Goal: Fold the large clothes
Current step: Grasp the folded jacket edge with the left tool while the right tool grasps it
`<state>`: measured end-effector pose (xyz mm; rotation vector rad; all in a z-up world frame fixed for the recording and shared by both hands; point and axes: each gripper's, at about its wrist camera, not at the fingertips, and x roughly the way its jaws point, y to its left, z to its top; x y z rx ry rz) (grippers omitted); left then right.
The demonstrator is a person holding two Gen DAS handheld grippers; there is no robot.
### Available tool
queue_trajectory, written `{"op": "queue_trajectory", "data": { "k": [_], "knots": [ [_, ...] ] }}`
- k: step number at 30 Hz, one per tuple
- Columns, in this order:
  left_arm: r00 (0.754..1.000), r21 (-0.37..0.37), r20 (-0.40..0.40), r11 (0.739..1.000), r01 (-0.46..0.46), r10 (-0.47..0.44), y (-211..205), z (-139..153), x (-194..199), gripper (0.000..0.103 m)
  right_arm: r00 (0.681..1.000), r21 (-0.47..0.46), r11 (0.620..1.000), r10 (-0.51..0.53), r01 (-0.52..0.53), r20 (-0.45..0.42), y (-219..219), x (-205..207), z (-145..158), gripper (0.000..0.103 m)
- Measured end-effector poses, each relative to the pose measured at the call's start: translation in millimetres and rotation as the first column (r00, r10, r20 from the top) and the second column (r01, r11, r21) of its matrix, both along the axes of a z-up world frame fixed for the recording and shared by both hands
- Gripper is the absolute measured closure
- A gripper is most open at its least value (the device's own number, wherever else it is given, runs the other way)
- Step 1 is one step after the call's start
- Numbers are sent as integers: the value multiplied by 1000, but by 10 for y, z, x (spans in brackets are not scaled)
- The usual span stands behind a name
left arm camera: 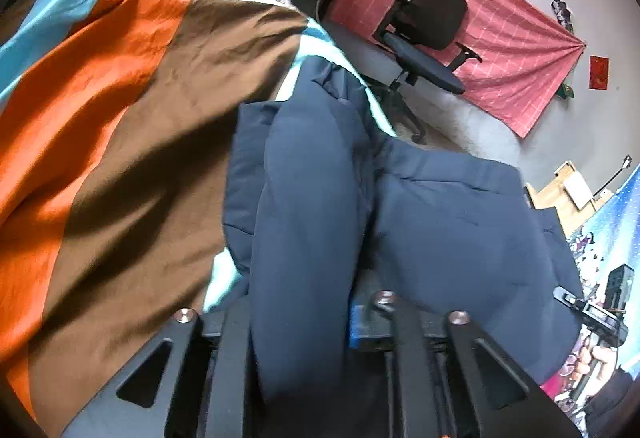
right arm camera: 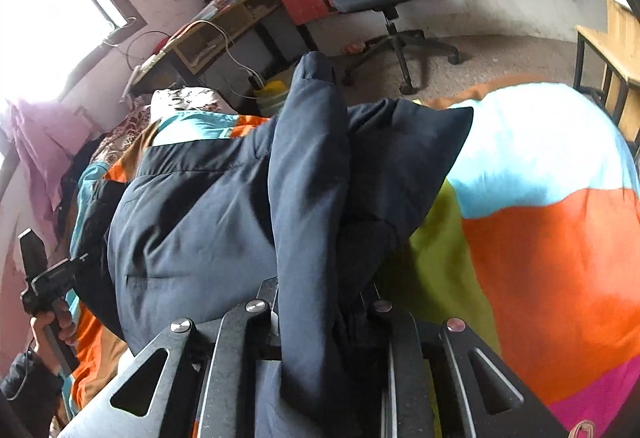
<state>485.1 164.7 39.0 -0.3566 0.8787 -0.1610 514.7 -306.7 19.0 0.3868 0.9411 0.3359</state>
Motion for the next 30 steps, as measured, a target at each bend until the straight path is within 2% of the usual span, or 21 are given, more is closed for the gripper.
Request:
{"op": "queue_trajectory", "data": {
  "k": [1,3,4,6,7,9,11,15,20,24,25,27,30],
  "knots": [
    [1000,12,-10,1000,-1,1,27,-69,59,74,1000,3,1000,1,-1,-4,-16,23,-48,85],
    [1000,16,-23,1000,14,-13,88,-188,171,52,1000,-1,1000,7,-7,-6,-35,48,-98,85],
    [999,17,-25,1000,22,-21,116,-252,223,47,1000,-1,1000,12,-12,-7,-51,63,-136,84],
    [999,9,-31,999,39,-38,163,-359,309,29,1000,8,1000,16,-16,-9,-76,81,-190,83],
    [998,-6,-40,999,49,-49,195,-422,359,25,1000,20,1000,15,-15,-9,-96,94,-236,83],
    [996,-46,-57,997,62,-65,259,-513,434,12,1000,26,999,19,-19,-6,-120,71,-294,81],
    [994,-104,-78,992,72,-81,342,-613,524,6,1000,30,999,25,-25,-3,-144,68,-366,79],
    [987,-213,-99,972,102,-125,458,-759,683,1,1000,59,998,24,-23,-9,-185,95,-497,73],
    [978,-330,-138,938,104,-156,473,-924,820,3,1000,82,997,18,-18,-10,-208,114,-627,67],
    [982,-324,-72,935,144,-176,480,-785,750,40,1000,96,995,14,-12,-24,-221,136,-677,64],
    [983,-313,-63,938,146,-173,477,-745,718,45,999,99,995,14,-11,-30,-225,144,-684,64],
    [985,-275,-39,950,150,-167,451,-641,615,62,999,105,994,12,-8,-36,-234,151,-685,64],
    [989,-200,-5,969,147,-151,365,-495,471,78,999,101,995,-1,5,-45,-219,156,-668,64]
  ]
}}
